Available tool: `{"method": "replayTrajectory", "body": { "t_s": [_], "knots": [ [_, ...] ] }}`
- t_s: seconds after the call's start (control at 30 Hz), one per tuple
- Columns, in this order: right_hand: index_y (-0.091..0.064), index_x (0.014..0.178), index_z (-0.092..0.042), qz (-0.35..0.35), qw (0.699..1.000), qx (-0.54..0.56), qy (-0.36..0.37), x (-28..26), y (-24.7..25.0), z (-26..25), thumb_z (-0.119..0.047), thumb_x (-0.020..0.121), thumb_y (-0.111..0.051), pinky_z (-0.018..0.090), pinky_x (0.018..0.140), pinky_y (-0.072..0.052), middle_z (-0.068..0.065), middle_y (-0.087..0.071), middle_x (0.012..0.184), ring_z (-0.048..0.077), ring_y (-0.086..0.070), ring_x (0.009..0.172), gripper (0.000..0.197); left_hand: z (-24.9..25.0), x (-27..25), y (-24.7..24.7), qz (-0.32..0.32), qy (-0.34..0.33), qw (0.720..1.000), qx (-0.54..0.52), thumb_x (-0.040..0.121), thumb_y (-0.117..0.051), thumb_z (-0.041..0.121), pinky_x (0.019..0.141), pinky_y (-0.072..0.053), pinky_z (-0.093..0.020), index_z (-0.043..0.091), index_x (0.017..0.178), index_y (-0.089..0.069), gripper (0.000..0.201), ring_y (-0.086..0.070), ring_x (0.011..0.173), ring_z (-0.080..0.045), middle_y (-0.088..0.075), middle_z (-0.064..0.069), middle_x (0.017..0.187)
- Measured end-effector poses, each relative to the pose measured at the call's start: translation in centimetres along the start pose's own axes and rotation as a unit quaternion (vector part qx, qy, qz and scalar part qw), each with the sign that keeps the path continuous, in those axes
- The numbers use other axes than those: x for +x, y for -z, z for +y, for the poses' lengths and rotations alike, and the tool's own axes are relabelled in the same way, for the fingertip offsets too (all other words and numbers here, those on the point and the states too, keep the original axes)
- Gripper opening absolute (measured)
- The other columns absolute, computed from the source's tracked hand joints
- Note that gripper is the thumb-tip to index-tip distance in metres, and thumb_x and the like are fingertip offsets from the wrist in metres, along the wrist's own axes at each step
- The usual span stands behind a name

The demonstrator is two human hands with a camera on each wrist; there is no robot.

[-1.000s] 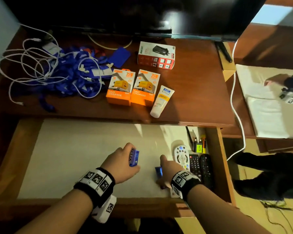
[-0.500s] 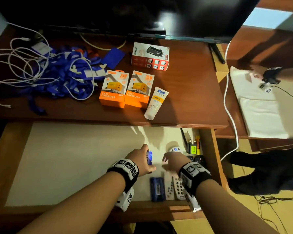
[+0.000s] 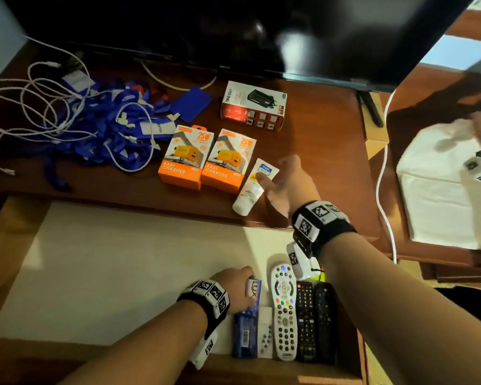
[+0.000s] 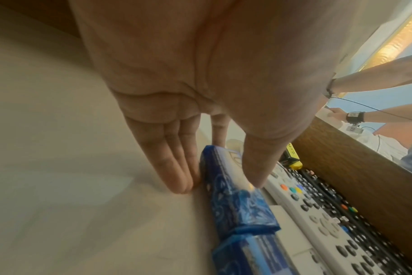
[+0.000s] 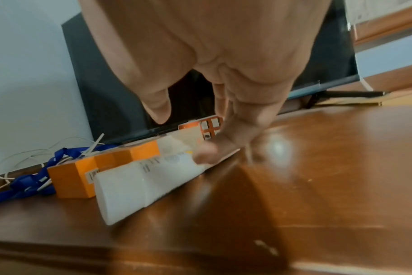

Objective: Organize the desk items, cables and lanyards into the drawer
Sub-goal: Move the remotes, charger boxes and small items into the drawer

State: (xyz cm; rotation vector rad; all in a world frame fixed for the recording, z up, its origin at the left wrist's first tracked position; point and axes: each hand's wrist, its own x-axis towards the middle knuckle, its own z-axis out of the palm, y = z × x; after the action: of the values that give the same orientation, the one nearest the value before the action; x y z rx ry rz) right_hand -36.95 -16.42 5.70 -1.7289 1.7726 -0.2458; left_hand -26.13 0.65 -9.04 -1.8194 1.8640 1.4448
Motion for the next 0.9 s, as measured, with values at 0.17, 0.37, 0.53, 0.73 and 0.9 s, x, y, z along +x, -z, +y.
{"method": "replayTrajectory", "body": {
  "t_s": [0.17, 0.37, 0.53, 0.73, 0.9],
  "knots": [
    [-0.028, 0.146, -0.024, -0.048, 0.996, -0.004, -0.081, 2.9, -2.4, -0.9, -0.065, 0.073, -0.08, 0.044, 0.077, -0.063, 0.009, -0.054, 0.129, 0.032, -0.066, 0.101, 0.098, -0.6, -0.7, 0.8, -0.004, -0.001, 1.0, 0.002, 0.092, -0.062, 0.043, 0.099, -0.054, -0.036, 0.033, 0.147, -0.047, 0.058, -0.065, 0.115, -0.028, -0.066, -0.007, 0.132],
    [-0.04, 0.135, -0.025, -0.091, 0.991, 0.0, -0.098, 3.3, -2.5, -0.8, -0.046, 0.078, -0.08, 0.043, 0.068, -0.065, 0.009, -0.059, 0.119, 0.028, -0.068, 0.088, 0.073, -1.2, -5.1, 5.6, 0.112, 0.038, 0.991, -0.056, 0.098, -0.058, 0.05, 0.097, -0.051, -0.033, 0.029, 0.129, -0.058, 0.037, -0.065, 0.104, -0.017, -0.07, 0.003, 0.114],
    [-0.034, 0.135, -0.013, -0.101, 0.986, -0.018, -0.128, 0.7, -2.0, 0.7, -0.035, 0.075, -0.084, 0.048, 0.084, -0.062, 0.012, -0.059, 0.122, 0.034, -0.066, 0.102, 0.081, 0.3, -10.2, 12.3, 0.335, 0.019, 0.938, -0.083, 0.095, -0.066, 0.045, 0.073, -0.054, -0.032, 0.026, 0.091, -0.067, 0.02, -0.064, 0.074, -0.01, -0.067, 0.012, 0.075],
    [-0.046, 0.124, -0.013, -0.114, 0.989, -0.032, -0.088, -6.0, -3.6, 2.9, -0.041, 0.074, -0.086, 0.034, 0.085, -0.051, 0.013, -0.061, 0.124, 0.033, -0.063, 0.11, 0.07, 4.6, -8.7, 20.9, 0.46, -0.007, 0.887, 0.035, 0.088, -0.065, 0.063, 0.094, -0.048, -0.043, 0.032, 0.127, -0.055, 0.051, -0.053, 0.115, -0.026, -0.066, 0.002, 0.115],
    [-0.037, 0.123, -0.032, -0.149, 0.989, 0.011, -0.001, -12.0, -7.3, 2.7, -0.039, 0.063, -0.08, 0.04, 0.075, -0.056, 0.004, -0.066, 0.106, 0.027, -0.066, 0.087, 0.074, 5.3, -3.6, 25.0, 0.244, 0.047, 0.948, 0.202, 0.047, -0.079, 0.088, 0.123, -0.017, -0.066, 0.041, 0.162, 0.004, 0.149, -0.007, 0.157, -0.041, -0.011, -0.014, 0.171]
  ]
}}
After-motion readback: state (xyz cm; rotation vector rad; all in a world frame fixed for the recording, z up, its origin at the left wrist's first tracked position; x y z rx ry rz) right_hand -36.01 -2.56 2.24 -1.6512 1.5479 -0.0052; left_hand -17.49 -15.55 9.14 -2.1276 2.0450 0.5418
